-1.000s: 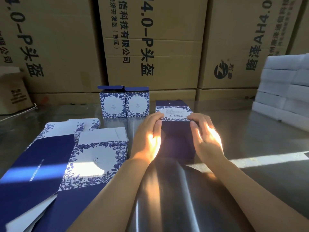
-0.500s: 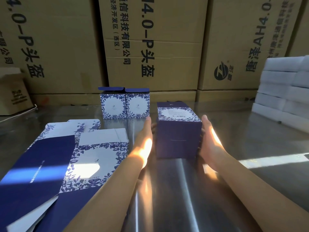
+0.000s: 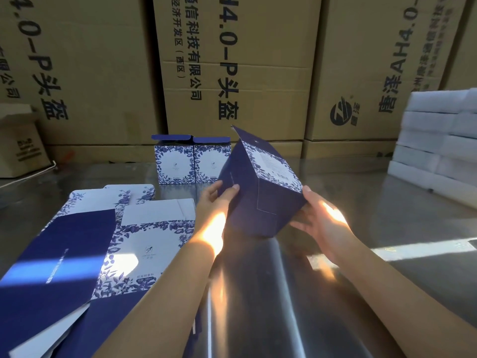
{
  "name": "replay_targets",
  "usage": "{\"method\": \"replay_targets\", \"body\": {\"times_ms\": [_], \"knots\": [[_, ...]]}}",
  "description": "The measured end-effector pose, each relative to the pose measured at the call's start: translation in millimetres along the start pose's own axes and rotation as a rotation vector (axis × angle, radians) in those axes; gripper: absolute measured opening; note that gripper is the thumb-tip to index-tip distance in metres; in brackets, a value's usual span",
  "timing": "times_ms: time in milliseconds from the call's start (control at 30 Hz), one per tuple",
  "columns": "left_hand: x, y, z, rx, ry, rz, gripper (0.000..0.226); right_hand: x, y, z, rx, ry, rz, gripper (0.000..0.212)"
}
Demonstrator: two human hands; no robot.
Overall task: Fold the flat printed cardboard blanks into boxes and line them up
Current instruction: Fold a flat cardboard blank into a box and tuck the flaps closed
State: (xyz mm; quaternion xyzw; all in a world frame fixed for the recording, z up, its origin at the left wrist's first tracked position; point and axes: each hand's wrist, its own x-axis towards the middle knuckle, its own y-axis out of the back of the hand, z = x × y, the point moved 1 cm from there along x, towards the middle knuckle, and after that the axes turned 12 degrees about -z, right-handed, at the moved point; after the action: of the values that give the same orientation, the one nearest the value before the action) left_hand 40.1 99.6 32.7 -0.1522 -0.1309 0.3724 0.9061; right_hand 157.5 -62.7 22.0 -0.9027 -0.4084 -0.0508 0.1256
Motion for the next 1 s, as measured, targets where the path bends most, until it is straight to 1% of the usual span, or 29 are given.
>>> {"method": "replay_targets", "body": {"times_ms": [100, 200, 267, 333, 433, 467, 567, 733, 800, 900, 933, 1000], "knots": [[-4, 2, 2, -0.031, -0.144, -0.059, 0.045, -3, 3, -2, -0.104, 0.052, 0.005, 0.026], [-11, -1, 4, 0.150, -0.310, -0.110, 0.061, -3, 4, -1, -0.089, 0.061, 0.083, 0.034], [-16, -5, 4, 0.277, -0.364, -0.116, 0.076, -2, 4, 1, -0.065, 0.064, 0.137, 0.037], [-20, -9, 3, 0.334, -0.386, -0.129, 0.085, -1, 5, 3, -0.071, 0.062, 0.177, 0.030], [-23, -10, 0, 0.356, -0.431, -0.143, 0.084, 1, 6, 2, -0.097, 0.012, 0.210, 0.011], [-23, -9, 0, 0.376, -0.438, -0.142, 0.083, 2, 6, 2, -0.102, -0.029, 0.215, 0.011], [-25, -10, 0, 0.445, -0.458, -0.150, 0.075, 3, 4, 0, -0.070, -0.166, 0.193, 0.025], [-29, -10, 0, 0.587, -0.579, -0.136, 0.065, -2, -5, -4, -0.092, -0.245, 0.156, 0.037], [-31, -11, 0, 0.631, -0.650, -0.135, 0.056, -4, -10, -4, -0.123, -0.274, 0.152, 0.039], [-35, -12, 2, 0.739, -0.717, -0.124, 0.044, -4, -16, -7, -0.174, -0.288, 0.161, 0.037], [-36, -13, 3, 0.770, -0.737, -0.123, 0.045, -5, -17, -9, -0.187, -0.276, 0.176, 0.034], [-38, -14, 4, 0.817, -0.820, -0.105, 0.055, -7, -17, -12, -0.205, -0.178, 0.222, 0.025]]}}
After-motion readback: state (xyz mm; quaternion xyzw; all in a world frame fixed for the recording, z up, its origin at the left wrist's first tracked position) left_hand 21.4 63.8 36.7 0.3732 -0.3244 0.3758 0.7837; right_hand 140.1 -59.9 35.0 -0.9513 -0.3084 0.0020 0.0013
